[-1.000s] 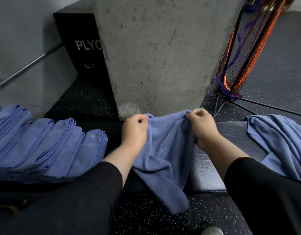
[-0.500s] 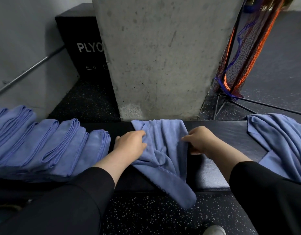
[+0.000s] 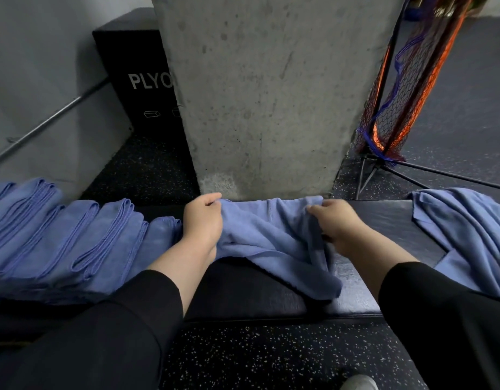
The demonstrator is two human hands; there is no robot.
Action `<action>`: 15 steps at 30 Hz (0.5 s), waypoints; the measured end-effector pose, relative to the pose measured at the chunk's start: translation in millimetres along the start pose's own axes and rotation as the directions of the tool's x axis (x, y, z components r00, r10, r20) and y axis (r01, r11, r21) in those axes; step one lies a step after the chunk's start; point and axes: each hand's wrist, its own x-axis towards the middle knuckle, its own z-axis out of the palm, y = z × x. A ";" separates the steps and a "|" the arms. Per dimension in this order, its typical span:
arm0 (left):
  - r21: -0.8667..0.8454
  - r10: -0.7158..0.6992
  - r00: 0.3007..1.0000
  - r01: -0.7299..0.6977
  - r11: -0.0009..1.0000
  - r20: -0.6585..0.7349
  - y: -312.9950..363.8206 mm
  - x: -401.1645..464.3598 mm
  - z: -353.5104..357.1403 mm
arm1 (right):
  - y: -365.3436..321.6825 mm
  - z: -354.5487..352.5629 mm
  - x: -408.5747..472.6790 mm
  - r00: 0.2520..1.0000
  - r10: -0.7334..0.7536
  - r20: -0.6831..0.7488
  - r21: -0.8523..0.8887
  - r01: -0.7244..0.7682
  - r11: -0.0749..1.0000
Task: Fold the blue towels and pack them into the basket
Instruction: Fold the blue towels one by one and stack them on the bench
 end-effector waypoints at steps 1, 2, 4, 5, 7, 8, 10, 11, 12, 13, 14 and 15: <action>0.103 0.039 0.999 -0.039 0.994 0.001 -1.9 3.4 -1.2 | -1.7 -4.3 2.6 0.997 -0.051 -0.061 -0.006 0.050 0.999; 0.326 0.136 0.990 -0.142 0.935 0.040 -4.8 5.6 -3.5 | -1.9 -8.5 4.8 0.990 -0.099 -0.100 -0.079 0.092 0.993; 0.763 0.306 0.909 -0.406 0.503 0.282 -14.4 2.6 -7.8 | 3.3 -14.0 3.2 0.977 -0.166 -0.137 -0.390 0.100 0.915; 0.798 0.334 0.846 -0.516 0.312 0.416 -19.4 -0.1 -7.3 | 5.7 -14.2 -0.5 0.966 -0.224 -0.131 -0.504 0.130 0.854; 0.728 0.266 0.758 -0.649 0.219 0.596 -25.5 -8.9 -5.1 | 4.9 -11.4 -10.1 0.933 -0.359 -0.017 -0.569 0.286 0.771; 0.697 0.219 0.741 -0.672 0.250 0.635 -27.8 -12.9 -4.4 | 5.2 -8.9 -14.4 0.925 -0.365 0.106 -0.571 0.357 0.739; 0.675 0.180 0.727 -0.684 0.278 0.663 -31.5 -15.4 -5.5 | 9.2 -2.4 -24.1 0.890 -0.273 0.366 -0.638 0.453 0.622; 0.672 0.186 0.722 -0.690 0.270 0.667 -30.8 -16.9 -7.0 | 11.8 -1.1 -26.9 0.868 -0.233 0.439 -0.674 0.490 0.553; 0.665 0.187 0.713 -0.699 0.262 0.675 -29.9 -18.2 -8.4 | 14.1 -1.9 -27.6 0.858 -0.214 0.467 -0.701 0.506 0.503; 0.654 0.179 0.699 -0.713 0.253 0.692 -29.1 -19.2 -9.7 | 15.5 -3.6 -28.7 0.859 -0.205 0.469 -0.715 0.505 0.483; 0.641 0.163 0.681 -0.729 0.242 0.713 -27.4 -20.4 -10.7 | 16.9 -5.3 -29.7 0.865 -0.194 0.462 -0.724 0.495 0.481; 0.630 0.147 0.666 -0.742 0.227 0.731 -25.8 -21.6 -11.5 | 18.3 -6.8 -30.7 0.868 -0.192 0.458 -0.733 0.491 0.472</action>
